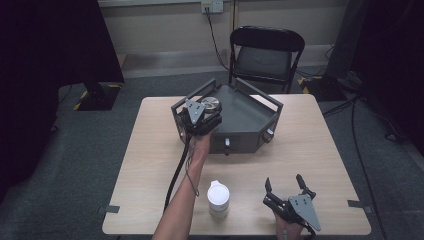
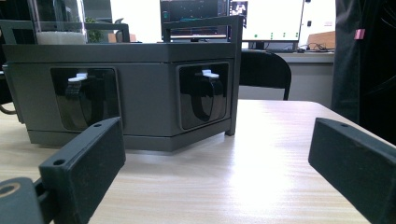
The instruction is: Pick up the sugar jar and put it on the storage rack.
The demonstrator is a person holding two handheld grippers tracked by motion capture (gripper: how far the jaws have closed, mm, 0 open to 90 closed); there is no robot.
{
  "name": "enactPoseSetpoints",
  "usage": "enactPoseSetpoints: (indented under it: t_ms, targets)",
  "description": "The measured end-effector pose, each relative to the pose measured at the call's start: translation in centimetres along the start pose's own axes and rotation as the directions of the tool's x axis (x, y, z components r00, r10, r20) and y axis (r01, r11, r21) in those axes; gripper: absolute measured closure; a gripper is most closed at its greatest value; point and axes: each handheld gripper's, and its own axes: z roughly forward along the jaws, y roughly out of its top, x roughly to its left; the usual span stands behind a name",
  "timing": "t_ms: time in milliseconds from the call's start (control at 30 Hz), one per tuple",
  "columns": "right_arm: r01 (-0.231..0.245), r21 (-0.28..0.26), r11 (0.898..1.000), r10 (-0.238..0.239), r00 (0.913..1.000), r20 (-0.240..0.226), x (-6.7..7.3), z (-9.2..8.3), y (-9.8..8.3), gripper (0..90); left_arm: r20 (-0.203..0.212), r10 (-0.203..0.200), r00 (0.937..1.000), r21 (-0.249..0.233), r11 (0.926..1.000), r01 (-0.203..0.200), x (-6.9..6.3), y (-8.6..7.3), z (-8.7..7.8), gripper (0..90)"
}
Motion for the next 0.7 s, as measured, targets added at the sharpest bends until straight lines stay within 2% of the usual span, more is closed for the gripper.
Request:
enactPoseSetpoints:
  t_ms: [67, 200, 467, 600, 700]
  targets:
    - [0.0, 0.0, 1.0, 0.0, 1.0, 0.0, 0.01, 0.0, 0.0, 2.6, -0.001, -0.022, 0.9998, -0.001, 0.9998, 0.022, 0.15, -0.12, 0.05, 35.0]
    - [0.0, 0.0, 1.0, 0.0, 1.0, 0.0, 0.01, 0.0, -0.01, 2.6, -0.02, -0.035, 0.9992, -0.005, 0.9994, 0.035, -0.25, -0.25, 0.04, 35.0]
    - [0.0, 0.0, 1.0, 0.0, 1.0, 0.0, 0.0, 0.0, 0.0, 2.6, -0.032, -0.042, 0.9986, -0.005, 0.9991, 0.042, -0.43, -0.3, -0.04, 34.9]
    - [0.0, 0.0, 1.0, 0.0, 1.0, 0.0, 0.01, 0.0, -0.01, 2.6, -0.031, -0.028, 0.9991, -0.009, 0.9996, 0.028, -0.53, -0.42, -0.07, 34.9]
    - [0.0, 0.0, 1.0, 0.0, 1.0, 0.0, 0.0, 0.0, 0.0, 2.6, -0.033, -0.043, 0.9985, -0.007, 0.9991, 0.043, -0.36, -0.43, -0.11, 34.8]
